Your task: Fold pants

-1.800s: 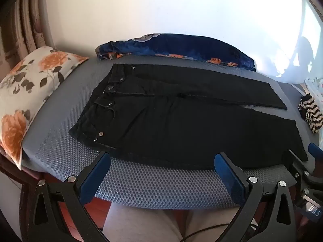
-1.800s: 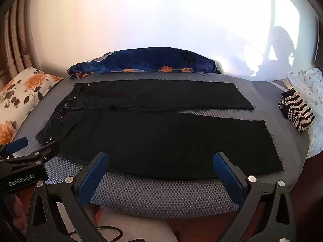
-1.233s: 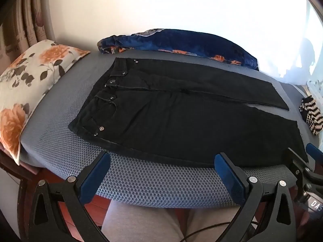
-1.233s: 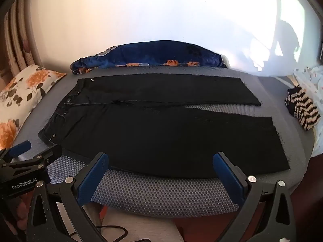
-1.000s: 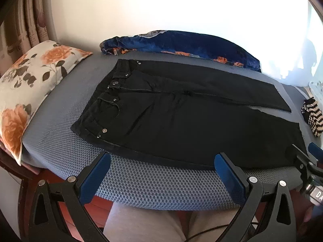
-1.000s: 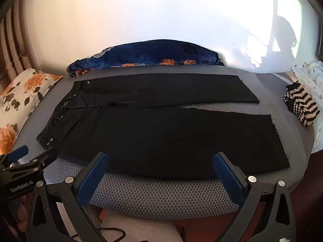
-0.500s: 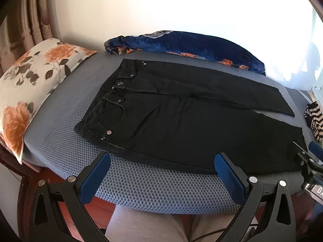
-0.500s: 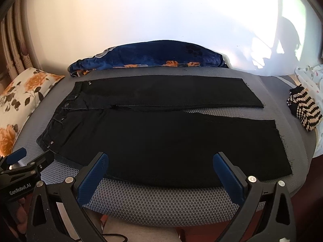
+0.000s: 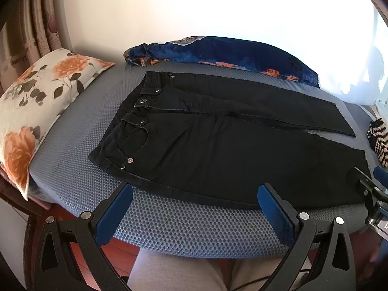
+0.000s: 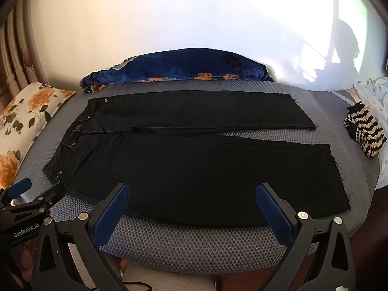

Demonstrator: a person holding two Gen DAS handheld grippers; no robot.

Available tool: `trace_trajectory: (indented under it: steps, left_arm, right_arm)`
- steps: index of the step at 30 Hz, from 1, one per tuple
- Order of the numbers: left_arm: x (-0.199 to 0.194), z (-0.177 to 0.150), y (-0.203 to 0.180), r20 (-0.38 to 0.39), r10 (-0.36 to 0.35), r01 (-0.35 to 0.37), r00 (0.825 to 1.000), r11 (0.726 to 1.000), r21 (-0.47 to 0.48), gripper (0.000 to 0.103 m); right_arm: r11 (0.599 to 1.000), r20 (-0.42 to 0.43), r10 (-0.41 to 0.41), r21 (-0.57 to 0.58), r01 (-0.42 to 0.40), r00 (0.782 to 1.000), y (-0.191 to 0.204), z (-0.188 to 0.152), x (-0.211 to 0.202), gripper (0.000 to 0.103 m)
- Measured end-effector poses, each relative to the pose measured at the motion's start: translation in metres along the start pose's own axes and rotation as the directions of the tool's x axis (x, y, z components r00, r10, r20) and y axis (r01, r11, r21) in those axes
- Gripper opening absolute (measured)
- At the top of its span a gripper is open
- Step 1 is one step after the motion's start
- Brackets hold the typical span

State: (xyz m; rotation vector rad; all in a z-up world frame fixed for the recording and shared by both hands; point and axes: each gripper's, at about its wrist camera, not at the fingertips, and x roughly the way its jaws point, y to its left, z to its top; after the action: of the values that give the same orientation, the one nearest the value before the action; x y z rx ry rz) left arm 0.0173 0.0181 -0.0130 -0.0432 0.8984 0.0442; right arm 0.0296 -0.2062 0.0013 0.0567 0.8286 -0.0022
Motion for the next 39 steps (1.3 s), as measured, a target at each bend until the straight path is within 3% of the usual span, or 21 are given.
trace_trajectory:
  steps: [23, 32, 39]
  left_arm:
    - [0.007, 0.008, 0.007, 0.005, 0.013, -0.013, 1.0, 1.0, 0.001, 0.102]
    - [0.019, 0.036, 0.028, 0.048, 0.02, -0.02, 0.999, 1.0, 0.0, 0.102]
    - [0.04, 0.076, 0.06, 0.082, 0.015, -0.014, 0.996, 1.0, -0.017, 0.102]
  right_arm:
    - [1.0, -0.013, 0.0, 0.011, 0.0, 1.0, 0.0, 0.0, 0.006, 0.103]
    - [1.0, -0.021, 0.008, 0.003, -0.008, 1.0, 0.0, 0.01, 0.015, 0.103]
    - [0.999, -0.002, 0.048, -0.013, -0.048, 0.999, 0.001, 0.03, 0.029, 0.103]
